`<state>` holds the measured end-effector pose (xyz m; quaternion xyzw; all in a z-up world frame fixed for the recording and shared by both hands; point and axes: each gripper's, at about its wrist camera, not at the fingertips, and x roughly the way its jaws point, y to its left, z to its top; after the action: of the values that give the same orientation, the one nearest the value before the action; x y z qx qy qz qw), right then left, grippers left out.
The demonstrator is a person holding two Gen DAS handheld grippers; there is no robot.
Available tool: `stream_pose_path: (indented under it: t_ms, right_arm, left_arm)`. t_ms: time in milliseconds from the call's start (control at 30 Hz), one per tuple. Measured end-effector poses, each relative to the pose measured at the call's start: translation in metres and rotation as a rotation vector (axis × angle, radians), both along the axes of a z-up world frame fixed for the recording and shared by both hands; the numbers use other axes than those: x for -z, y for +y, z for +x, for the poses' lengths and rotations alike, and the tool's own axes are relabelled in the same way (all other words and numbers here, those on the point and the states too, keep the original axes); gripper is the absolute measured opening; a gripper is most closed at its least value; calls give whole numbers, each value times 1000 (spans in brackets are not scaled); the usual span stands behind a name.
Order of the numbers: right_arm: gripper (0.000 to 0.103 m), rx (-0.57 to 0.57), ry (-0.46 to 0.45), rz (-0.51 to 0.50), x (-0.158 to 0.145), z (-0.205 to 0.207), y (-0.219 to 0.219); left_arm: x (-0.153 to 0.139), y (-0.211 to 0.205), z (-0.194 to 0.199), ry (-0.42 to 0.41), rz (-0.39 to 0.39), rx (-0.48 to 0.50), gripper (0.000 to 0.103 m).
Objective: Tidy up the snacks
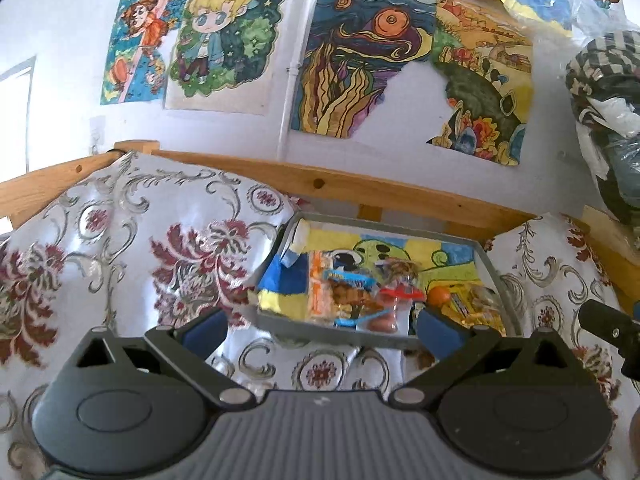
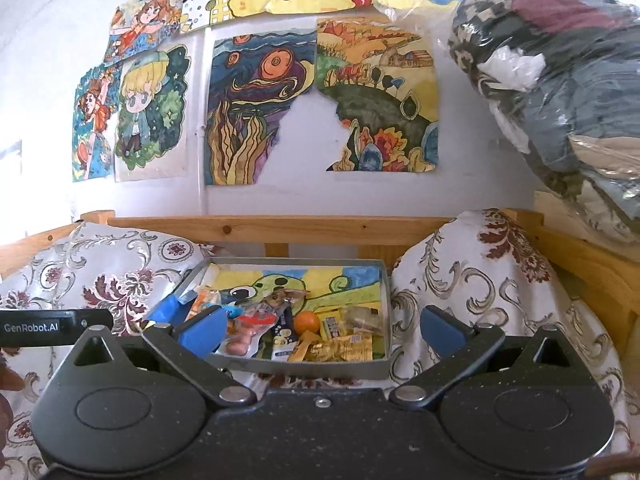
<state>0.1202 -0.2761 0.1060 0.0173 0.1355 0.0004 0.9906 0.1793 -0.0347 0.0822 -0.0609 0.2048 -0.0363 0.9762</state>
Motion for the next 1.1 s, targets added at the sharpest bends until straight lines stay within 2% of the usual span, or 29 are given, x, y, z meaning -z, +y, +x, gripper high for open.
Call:
stream_pose_path:
  t_ms: [233, 367, 567, 933, 1100]
  right_arm:
    - [102, 6, 18, 15, 7, -31, 0]
    - [102, 7, 34, 22, 13, -47, 0]
    - [102, 20, 52, 33, 22, -69, 2]
    - [102, -6, 77, 22, 36, -105, 7]
    - [102, -8, 96, 37, 40, -110, 8]
  left_arm:
    - [6, 0, -33, 24, -4, -2, 103]
    - [9, 0, -46, 67, 9, -22, 103]
    - [14, 9, -71, 114, -31, -60, 103]
    - [25, 12, -100, 102, 8, -86, 103]
    - [30, 9, -108, 106, 28, -67, 103]
